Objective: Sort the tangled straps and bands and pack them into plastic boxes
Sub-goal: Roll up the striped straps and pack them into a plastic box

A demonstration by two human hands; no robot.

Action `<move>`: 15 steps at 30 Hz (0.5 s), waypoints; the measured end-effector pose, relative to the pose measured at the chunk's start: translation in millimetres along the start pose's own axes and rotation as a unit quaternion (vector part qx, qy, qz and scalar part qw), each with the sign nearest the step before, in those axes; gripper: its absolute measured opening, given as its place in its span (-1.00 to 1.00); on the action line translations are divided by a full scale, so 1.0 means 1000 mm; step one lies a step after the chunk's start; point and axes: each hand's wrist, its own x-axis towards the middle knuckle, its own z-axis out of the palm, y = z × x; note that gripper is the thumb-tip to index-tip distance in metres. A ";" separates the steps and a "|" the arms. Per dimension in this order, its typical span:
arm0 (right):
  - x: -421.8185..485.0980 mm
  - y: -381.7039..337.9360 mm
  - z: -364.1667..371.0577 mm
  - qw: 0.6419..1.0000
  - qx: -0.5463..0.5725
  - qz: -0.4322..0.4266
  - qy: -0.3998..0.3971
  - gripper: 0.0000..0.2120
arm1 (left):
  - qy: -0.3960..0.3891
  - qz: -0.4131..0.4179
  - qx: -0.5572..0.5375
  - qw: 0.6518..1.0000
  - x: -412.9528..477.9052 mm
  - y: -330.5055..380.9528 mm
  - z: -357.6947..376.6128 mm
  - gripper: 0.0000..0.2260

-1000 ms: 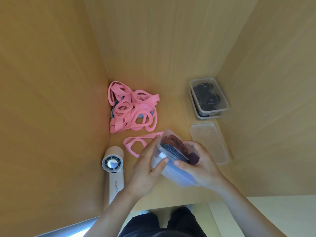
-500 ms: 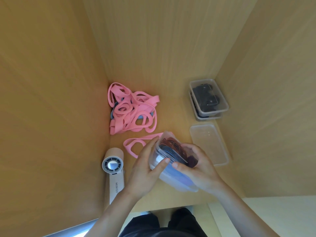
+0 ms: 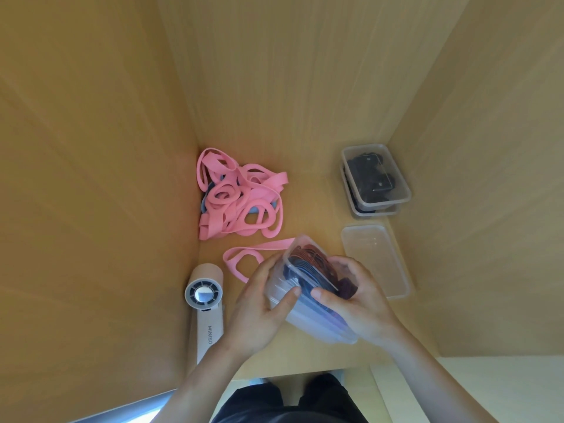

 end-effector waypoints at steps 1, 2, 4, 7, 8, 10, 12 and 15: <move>0.001 -0.002 -0.001 1.000 0.004 0.001 0.000 -0.22 | 0.000 0.002 -0.001 1.000 0.000 0.000 0.000 -0.41; 0.001 -0.003 -0.002 1.000 0.008 0.000 -0.001 -0.23 | -0.001 0.005 -0.002 1.000 0.000 0.002 -0.001 -0.38; 0.001 -0.007 -0.003 1.000 0.014 -0.006 -0.005 -0.25 | -0.004 0.018 -0.007 1.000 0.003 0.007 -0.001 -0.36; 0.001 -0.014 -0.003 1.000 0.023 -0.008 -0.009 -0.25 | -0.003 0.036 -0.012 0.999 0.010 0.018 -0.001 -0.43; 0.001 -0.017 -0.004 1.000 0.025 -0.009 -0.009 -0.25 | -0.001 0.040 -0.015 0.999 0.012 0.021 -0.001 -0.45; 0.001 -0.023 -0.006 1.000 0.016 -0.012 -0.007 -0.25 | -0.003 0.051 -0.018 0.999 0.015 0.026 -0.003 -0.48; 0.001 -0.029 -0.010 1.000 0.007 -0.019 -0.009 -0.23 | -0.003 0.065 -0.022 0.998 0.016 0.032 -0.005 -0.49; -0.001 -0.042 -0.017 0.999 0.003 -0.017 -0.029 -0.18 | 0.009 0.080 -0.052 0.995 0.019 0.041 -0.005 -0.53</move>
